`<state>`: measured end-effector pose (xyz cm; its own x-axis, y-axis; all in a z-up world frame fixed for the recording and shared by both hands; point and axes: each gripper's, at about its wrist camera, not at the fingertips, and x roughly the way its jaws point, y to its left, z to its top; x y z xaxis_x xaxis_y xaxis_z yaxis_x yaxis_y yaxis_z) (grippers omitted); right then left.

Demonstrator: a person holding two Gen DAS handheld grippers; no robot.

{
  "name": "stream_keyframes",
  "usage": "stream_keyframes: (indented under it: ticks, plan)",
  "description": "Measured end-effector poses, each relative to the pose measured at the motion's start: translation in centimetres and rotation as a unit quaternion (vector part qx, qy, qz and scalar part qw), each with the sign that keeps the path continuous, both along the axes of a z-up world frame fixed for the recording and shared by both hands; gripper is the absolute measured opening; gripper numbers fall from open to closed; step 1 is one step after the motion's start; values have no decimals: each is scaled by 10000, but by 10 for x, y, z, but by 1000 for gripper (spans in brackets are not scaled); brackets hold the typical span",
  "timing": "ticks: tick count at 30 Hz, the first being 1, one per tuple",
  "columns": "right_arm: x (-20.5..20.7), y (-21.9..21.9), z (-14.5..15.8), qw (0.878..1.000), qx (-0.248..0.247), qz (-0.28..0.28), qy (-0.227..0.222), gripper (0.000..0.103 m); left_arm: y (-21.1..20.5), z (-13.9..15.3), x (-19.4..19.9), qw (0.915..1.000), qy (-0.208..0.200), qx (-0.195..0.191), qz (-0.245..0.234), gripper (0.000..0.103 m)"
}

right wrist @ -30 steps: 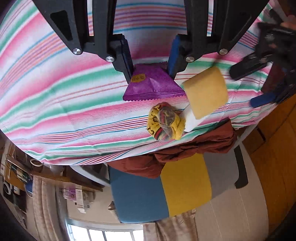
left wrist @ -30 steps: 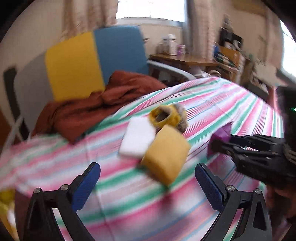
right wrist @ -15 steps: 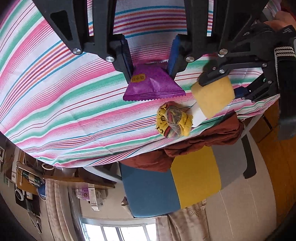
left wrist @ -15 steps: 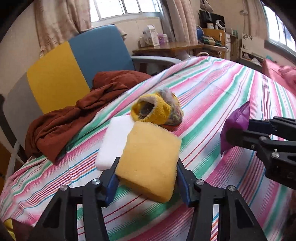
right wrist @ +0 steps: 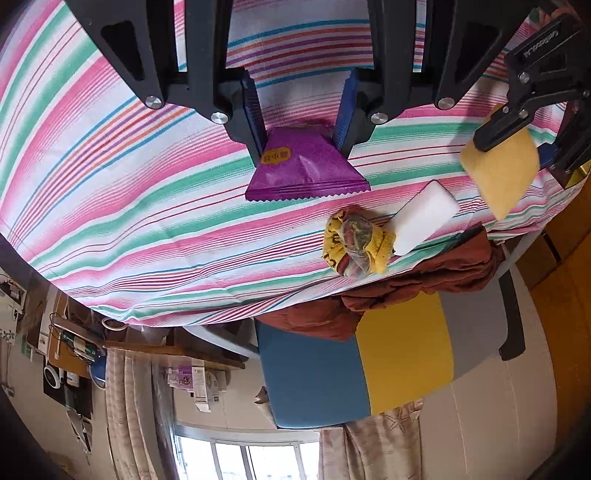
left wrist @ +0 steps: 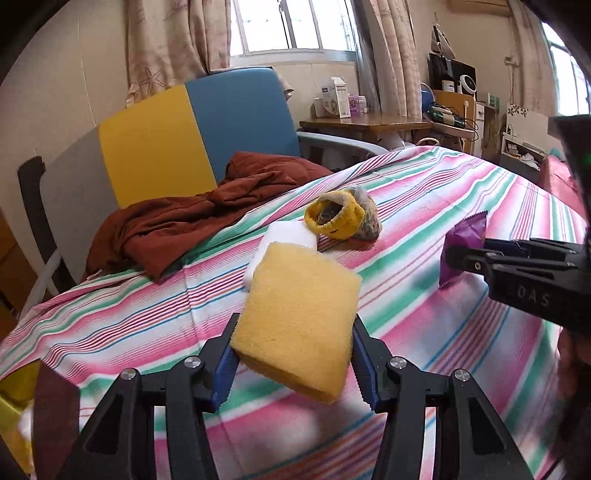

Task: Organize objects
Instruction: 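Grasp the purple packet with the right tool while the left tool grasps the yellow sponge, then carry the purple packet and yellow sponge over the gold tray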

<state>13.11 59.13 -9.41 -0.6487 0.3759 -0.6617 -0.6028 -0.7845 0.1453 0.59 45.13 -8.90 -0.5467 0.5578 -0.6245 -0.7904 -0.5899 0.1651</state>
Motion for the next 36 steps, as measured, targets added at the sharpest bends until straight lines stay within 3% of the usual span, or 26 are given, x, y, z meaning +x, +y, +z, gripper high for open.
stream_keyframes:
  ticks: [6, 14, 26, 36]
  plan:
    - [3, -14, 5, 9997, 214, -62, -100, 35, -19, 4, 14, 9998, 157, 63, 74, 55]
    - [4, -45, 18, 9993, 128, 274, -226, 35, -49, 5, 26, 9998, 100, 173, 62, 55]
    - [-3, -121, 39, 9951, 202, 873, -425, 35, -110, 14, 37, 9974, -184, 542, 441, 55]
    - [-11, -180, 56, 9902, 56, 1381, -214, 35, -171, 34, 60, 9942, -431, 872, 453, 55]
